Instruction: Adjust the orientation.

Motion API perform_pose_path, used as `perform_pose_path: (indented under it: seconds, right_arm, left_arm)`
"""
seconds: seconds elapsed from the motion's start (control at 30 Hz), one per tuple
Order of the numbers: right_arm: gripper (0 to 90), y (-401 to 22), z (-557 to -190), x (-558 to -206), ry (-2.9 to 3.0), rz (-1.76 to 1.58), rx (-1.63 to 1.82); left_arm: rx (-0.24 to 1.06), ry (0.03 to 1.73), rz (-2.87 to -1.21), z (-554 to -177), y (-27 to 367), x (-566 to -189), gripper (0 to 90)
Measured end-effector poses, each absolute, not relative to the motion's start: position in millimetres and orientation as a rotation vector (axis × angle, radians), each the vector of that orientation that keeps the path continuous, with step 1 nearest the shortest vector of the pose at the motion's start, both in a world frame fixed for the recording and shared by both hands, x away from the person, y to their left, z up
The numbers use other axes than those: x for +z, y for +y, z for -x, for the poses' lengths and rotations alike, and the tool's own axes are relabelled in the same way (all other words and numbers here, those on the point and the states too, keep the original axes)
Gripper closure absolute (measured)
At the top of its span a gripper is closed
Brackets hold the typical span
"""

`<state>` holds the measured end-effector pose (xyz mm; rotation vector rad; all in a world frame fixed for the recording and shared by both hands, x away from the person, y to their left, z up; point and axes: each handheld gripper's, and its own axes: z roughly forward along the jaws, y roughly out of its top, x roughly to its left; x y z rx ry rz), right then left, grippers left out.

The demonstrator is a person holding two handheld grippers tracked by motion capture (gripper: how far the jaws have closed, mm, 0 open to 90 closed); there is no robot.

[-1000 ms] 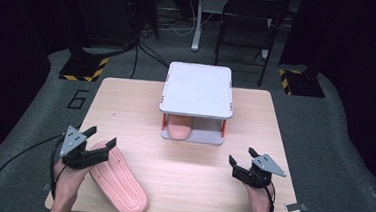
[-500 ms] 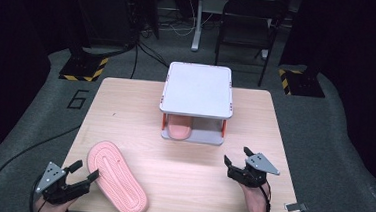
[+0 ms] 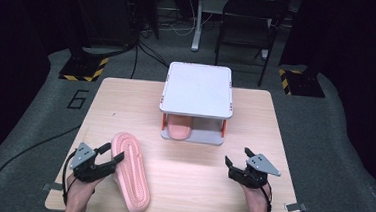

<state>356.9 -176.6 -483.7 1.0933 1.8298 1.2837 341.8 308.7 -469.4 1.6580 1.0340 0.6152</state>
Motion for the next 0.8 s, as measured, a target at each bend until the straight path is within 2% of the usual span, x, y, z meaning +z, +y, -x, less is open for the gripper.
perform_pose_path:
  seconds: [0.27,0.5,0.7,0.8]
  right_arm:
    - [20.4,-182.0,-356.6,-483.8,1.829,-1.107,1.277]
    - [20.4,-181.6,-356.2,-484.0,1.832,-1.1,1.281]
    - [20.4,-179.9,-357.2,-483.2,1.839,-1.09,1.281]
    - [20.6,-178.2,-357.2,-482.1,1.839,-1.087,1.281]
  left_arm:
    - [0.61,0.966,-1.743,-355.3,283.5,-464.4,34.9]
    - [0.615,0.949,-1.702,-337.2,301.5,-459.1,34.5]
    - [0.576,0.973,-1.752,-332.8,305.6,-475.1,34.4]
    - [0.548,0.983,-1.724,-333.7,304.5,-476.7,34.4]
